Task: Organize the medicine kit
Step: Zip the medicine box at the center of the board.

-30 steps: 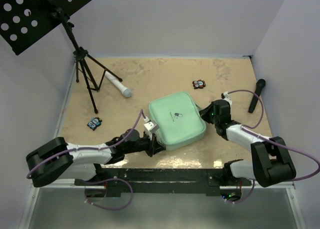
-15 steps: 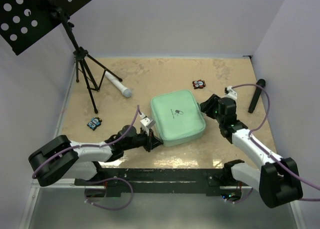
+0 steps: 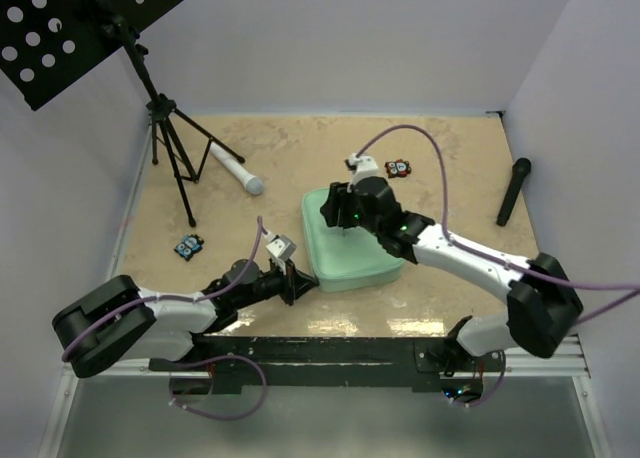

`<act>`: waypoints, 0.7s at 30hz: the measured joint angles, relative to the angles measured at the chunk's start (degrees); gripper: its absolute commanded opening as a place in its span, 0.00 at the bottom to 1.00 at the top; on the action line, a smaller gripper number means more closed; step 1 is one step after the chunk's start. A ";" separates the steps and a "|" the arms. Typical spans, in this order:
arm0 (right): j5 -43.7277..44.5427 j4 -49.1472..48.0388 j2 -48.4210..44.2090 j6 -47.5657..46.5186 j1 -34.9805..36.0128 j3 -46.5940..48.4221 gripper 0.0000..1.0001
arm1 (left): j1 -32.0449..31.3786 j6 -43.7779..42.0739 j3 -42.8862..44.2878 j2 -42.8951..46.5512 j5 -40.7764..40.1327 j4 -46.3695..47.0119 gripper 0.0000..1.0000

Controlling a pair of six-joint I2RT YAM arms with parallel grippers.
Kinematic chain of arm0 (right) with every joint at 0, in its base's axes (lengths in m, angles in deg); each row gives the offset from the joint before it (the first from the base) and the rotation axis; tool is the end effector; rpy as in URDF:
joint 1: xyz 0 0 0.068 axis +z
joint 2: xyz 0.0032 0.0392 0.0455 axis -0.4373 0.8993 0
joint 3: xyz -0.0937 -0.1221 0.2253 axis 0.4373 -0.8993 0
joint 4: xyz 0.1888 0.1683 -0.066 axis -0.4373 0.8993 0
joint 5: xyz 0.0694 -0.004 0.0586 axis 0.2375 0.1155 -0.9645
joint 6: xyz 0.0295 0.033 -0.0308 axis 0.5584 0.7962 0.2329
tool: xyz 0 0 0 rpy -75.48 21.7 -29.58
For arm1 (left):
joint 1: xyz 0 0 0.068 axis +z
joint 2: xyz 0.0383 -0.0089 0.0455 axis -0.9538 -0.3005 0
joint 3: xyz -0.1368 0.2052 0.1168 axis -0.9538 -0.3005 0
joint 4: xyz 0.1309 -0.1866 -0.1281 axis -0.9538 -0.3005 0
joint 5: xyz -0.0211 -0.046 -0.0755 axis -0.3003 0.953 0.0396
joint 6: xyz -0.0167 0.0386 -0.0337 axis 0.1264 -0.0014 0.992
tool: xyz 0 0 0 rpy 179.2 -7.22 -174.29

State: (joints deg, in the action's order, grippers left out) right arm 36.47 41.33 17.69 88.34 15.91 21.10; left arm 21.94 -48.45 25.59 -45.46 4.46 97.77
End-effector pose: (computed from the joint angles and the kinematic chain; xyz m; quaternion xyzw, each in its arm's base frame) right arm 0.2307 0.1995 0.2766 -0.0597 0.8286 0.2675 0.4881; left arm 0.1236 -0.1617 0.1429 0.2028 0.7619 -0.4526 0.4165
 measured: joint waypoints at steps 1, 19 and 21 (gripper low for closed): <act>0.76 1.01 2.69 -0.50 1.75 1.73 0.59 | 0.04 0.00 -0.46 0.55 -0.59 0.15 0.00; 21.70 18.08 29.97 -3.72 13.62 26.84 0.68 | 1.03 -0.52 -1.57 4.79 -4.57 -2.25 0.00; 24.04 18.58 31.39 -3.72 14.05 27.65 0.65 | 1.05 -0.70 -1.57 4.87 -4.61 -2.25 0.00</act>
State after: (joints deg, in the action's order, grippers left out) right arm 60.51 59.91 49.08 84.63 29.97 48.75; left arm 22.99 -49.15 24.01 -40.58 -0.16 95.52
